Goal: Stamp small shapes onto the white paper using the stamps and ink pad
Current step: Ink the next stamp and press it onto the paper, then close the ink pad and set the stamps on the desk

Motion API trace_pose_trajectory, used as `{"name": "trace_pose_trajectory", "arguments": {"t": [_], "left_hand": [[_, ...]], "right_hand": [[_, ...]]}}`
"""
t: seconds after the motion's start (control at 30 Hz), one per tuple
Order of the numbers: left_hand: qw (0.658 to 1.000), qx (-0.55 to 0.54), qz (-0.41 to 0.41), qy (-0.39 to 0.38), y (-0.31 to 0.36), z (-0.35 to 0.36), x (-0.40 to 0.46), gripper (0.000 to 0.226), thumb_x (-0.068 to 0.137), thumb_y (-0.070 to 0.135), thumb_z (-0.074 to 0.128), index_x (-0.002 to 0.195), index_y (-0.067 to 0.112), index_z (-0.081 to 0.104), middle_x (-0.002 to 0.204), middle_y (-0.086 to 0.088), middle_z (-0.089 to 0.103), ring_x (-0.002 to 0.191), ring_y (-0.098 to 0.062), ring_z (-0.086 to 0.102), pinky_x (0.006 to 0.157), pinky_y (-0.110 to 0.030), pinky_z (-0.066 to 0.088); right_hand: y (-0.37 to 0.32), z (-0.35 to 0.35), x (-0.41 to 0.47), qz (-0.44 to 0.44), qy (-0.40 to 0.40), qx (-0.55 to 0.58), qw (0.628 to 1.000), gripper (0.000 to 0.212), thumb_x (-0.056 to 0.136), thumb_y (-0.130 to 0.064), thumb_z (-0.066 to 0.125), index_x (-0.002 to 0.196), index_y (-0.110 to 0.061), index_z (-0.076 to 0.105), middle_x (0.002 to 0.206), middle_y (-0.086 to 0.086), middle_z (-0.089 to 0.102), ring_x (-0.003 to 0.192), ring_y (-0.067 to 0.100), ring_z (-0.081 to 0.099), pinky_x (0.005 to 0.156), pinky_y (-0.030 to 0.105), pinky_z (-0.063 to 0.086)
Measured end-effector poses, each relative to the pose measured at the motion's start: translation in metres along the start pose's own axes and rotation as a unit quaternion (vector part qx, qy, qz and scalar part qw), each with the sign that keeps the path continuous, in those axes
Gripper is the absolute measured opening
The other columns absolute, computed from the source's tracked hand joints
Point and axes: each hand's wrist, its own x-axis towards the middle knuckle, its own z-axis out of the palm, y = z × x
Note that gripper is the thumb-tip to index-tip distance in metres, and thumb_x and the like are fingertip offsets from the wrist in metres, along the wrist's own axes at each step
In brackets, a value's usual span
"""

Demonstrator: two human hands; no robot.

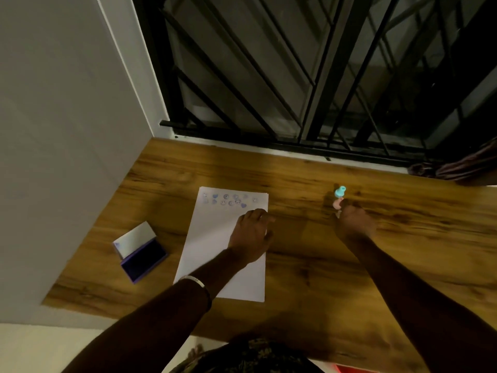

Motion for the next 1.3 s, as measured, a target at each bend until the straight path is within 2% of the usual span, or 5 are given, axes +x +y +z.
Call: {"name": "trace_pose_trajectory", "arguments": {"t": [0.2,0.33,0.73,1.07,1.3], "left_hand": [[0.998,-0.001,-0.05,0.047,-0.027,-0.025,-0.021,0.033,0.092,0.033,0.058,0.122,0.019,0.057,0.125,-0.002,0.06,0.115,-0.018,0.057,0.096,-0.028,0.044],[0.993,0.016,-0.096,0.06,-0.053,-0.048,-0.041,0.035,0.092,0.035,0.057,0.124,0.019,0.056,0.128,-0.002,0.06,0.117,-0.019,0.056,0.099,-0.031,0.046],[0.957,0.049,-0.258,0.128,-0.145,-0.117,-0.131,0.038,0.093,0.035,0.052,0.123,0.014,0.059,0.129,-0.011,0.059,0.116,-0.029,0.057,0.097,-0.041,0.048],[0.919,-0.023,-0.385,0.077,-0.199,-0.142,-0.176,0.052,0.092,0.033,0.053,0.14,0.017,0.043,0.137,-0.016,0.048,0.121,-0.037,0.05,0.099,-0.044,0.044],[0.916,-0.029,-0.4,0.02,-0.209,-0.147,-0.176,0.06,0.092,0.026,0.058,0.147,0.014,0.037,0.145,-0.015,0.044,0.129,-0.036,0.046,0.108,-0.043,0.041]], "right_hand": [[-0.053,-0.005,-0.016,-0.154,0.013,0.011,0.988,0.042,0.094,-0.046,0.047,0.119,-0.014,0.055,0.103,0.013,0.066,0.088,0.032,0.063,0.077,0.04,0.051],[-0.111,0.003,-0.032,-0.246,0.008,0.055,0.968,0.03,0.092,-0.038,0.054,0.113,-0.018,0.061,0.093,0.004,0.069,0.072,0.016,0.058,0.069,0.031,0.049],[-0.258,0.016,-0.096,-0.394,-0.088,0.075,0.912,0.041,0.09,-0.039,0.059,0.126,-0.022,0.057,0.121,0.004,0.066,0.11,0.024,0.062,0.086,0.035,0.053],[-0.32,0.029,-0.146,-0.516,-0.243,0.103,0.815,0.069,0.081,-0.036,0.072,0.139,-0.025,0.038,0.141,0.001,0.044,0.126,0.025,0.048,0.097,0.037,0.047],[-0.33,0.041,-0.163,-0.528,-0.239,0.106,0.808,0.082,0.073,-0.034,0.08,0.142,-0.025,0.036,0.147,0.002,0.037,0.131,0.025,0.041,0.1,0.038,0.043]]}}
